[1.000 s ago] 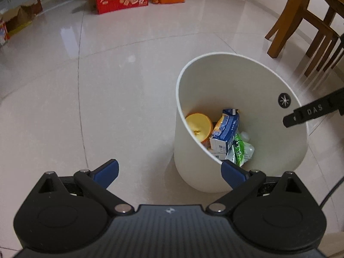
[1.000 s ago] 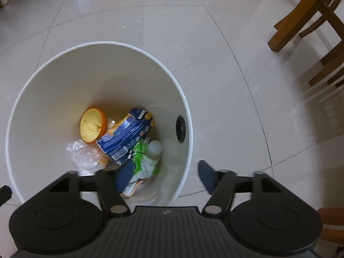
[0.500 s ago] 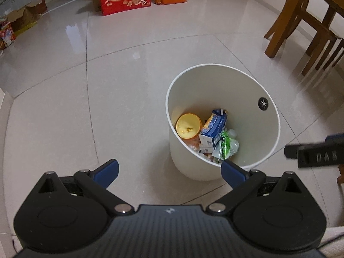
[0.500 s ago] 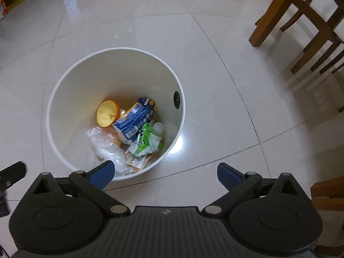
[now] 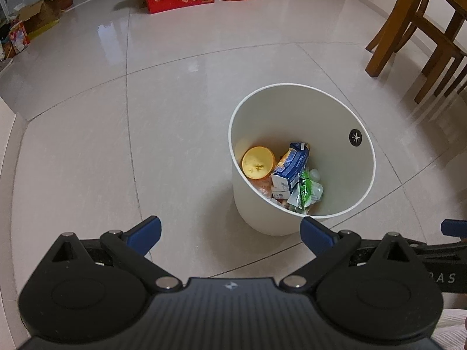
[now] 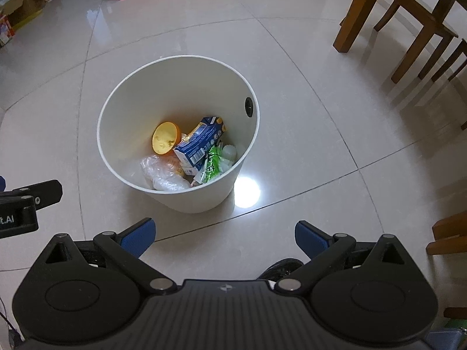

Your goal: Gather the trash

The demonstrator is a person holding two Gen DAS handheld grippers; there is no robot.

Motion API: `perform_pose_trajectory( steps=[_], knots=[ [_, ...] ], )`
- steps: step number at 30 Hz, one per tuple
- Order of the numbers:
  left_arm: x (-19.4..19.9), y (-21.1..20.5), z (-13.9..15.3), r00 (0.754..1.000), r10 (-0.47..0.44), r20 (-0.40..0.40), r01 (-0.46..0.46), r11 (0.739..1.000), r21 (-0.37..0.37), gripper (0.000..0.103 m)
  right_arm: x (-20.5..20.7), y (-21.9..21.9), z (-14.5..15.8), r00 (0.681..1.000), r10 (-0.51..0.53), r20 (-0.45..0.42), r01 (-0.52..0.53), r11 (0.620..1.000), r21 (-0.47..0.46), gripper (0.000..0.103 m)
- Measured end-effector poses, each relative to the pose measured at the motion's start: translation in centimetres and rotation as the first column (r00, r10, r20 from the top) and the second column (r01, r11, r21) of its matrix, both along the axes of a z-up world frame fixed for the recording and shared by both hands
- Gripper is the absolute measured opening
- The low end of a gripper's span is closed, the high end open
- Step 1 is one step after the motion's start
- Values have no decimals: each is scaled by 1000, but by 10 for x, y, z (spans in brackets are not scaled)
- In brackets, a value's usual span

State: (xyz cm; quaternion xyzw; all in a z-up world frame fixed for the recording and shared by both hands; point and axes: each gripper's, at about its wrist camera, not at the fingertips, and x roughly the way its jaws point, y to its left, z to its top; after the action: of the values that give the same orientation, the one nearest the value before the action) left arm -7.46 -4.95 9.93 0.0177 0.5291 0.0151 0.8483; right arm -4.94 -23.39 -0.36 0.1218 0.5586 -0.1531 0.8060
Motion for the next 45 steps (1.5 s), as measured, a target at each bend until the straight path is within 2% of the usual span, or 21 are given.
perform_pose_trajectory(
  steps=[16, 21, 26, 45],
  knots=[
    [1, -20, 0, 999, -32, -10, 33, 996, 77, 101, 1, -7, 0, 1000, -13, 8, 13, 1000, 17, 103],
    [0, -18, 2, 999, -34, -13, 35, 996, 79, 101, 1, -8, -1, 1000, -18, 8, 18, 1000, 25, 103],
    [-1, -20, 4, 999, -39, -10, 40, 996, 85, 101, 5, 0, -1, 1000, 17, 3, -17, 1000, -25, 103],
    [0, -24, 5, 998, -52, -19, 53, 993, 102, 101, 6, -9, -1, 1000, -12, 13, 12, 1000, 23, 103]
  ],
)
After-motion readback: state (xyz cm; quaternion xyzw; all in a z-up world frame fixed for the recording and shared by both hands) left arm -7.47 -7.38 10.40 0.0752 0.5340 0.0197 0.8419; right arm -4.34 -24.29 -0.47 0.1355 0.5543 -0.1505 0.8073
